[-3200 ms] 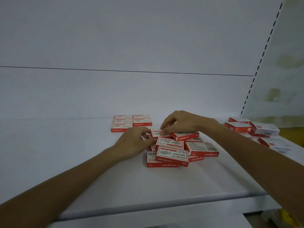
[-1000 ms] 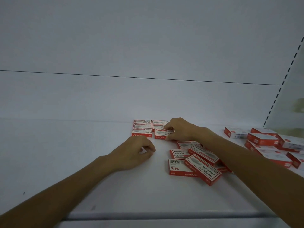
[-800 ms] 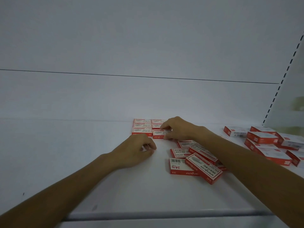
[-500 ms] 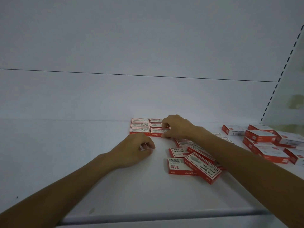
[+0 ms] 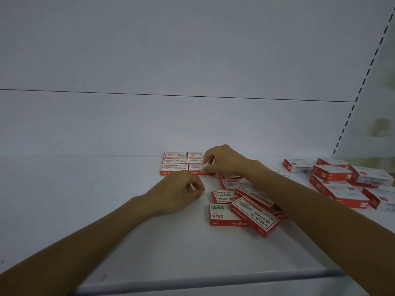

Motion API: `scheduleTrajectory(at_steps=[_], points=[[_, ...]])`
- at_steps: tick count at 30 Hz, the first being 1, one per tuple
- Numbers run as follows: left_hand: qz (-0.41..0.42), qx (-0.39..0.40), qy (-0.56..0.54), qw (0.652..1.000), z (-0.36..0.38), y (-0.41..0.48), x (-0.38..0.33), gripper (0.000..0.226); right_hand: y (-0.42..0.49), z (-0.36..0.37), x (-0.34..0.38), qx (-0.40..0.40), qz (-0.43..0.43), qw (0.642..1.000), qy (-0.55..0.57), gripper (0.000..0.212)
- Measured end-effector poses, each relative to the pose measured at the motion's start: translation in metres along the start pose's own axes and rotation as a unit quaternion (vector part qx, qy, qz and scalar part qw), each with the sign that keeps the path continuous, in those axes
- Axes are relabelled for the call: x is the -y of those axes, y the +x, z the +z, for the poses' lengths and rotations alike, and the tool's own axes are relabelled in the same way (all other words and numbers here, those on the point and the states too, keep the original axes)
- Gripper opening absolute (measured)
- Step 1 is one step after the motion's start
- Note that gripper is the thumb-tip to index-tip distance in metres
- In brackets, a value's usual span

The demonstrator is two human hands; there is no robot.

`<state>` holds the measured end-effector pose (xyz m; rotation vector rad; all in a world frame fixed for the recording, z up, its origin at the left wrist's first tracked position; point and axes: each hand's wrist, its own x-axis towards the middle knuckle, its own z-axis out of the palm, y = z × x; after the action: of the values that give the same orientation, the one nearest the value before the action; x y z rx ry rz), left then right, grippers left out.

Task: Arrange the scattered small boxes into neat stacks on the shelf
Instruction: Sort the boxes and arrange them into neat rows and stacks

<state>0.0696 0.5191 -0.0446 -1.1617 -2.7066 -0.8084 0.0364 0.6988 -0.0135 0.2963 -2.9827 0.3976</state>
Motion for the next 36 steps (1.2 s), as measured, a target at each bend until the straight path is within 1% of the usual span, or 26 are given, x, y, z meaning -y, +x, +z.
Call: scheduleTrajectory(at_steps=[5,9,12,15,17,22,25,27,29,32,34,36], points=[[-0.006,-0.016,0.006,1.000,0.010,0.008,-0.012,0.023,-0.013,-0.018,-0.026,-0.018,0.013,1.000,0.019,0.027],[-0.007,-0.031,0.044,0.999,0.016,0.016,-0.019,0.030,-0.028,-0.038,-0.054,-0.025,0.039,0.999,0.017,0.022],[-0.003,-0.053,0.044,0.998,0.017,0.028,-0.024,0.028,-0.034,-0.046,-0.076,-0.003,0.069,0.998,0.009,0.021],[-0.005,-0.059,0.035,0.998,0.022,0.040,-0.032,0.025,-0.037,-0.048,-0.091,0.052,0.097,0.994,-0.014,0.030],[-0.006,-0.047,0.045,0.998,0.028,0.047,-0.038,0.027,-0.039,-0.048,-0.099,0.081,0.094,0.992,-0.020,0.035],[-0.015,-0.030,0.069,0.997,0.036,0.057,-0.047,0.030,-0.035,-0.049,-0.111,0.080,0.062,0.995,-0.012,0.043],[-0.021,-0.018,0.069,0.997,0.034,0.057,-0.047,0.030,-0.025,-0.046,-0.110,0.112,0.038,0.993,-0.017,0.047],[-0.026,-0.013,0.068,0.997,0.033,0.057,-0.047,0.030,-0.019,-0.043,-0.109,0.131,0.022,0.991,-0.034,0.046],[-0.030,-0.018,0.069,0.997,0.033,0.056,-0.047,0.030,-0.017,-0.042,-0.107,0.118,0.005,0.992,-0.054,0.042],[-0.035,-0.033,0.072,0.996,0.033,0.055,-0.045,0.030,-0.019,-0.039,-0.107,0.045,-0.018,0.997,-0.059,0.043],[-0.051,-0.060,0.059,0.995,0.030,0.054,-0.044,0.030,-0.019,-0.037,-0.105,-0.003,-0.038,0.998,-0.058,0.045],[-0.065,-0.094,0.023,0.993,0.026,0.053,-0.042,0.029,-0.019,-0.038,-0.099,-0.036,-0.057,0.996,-0.062,0.046]])
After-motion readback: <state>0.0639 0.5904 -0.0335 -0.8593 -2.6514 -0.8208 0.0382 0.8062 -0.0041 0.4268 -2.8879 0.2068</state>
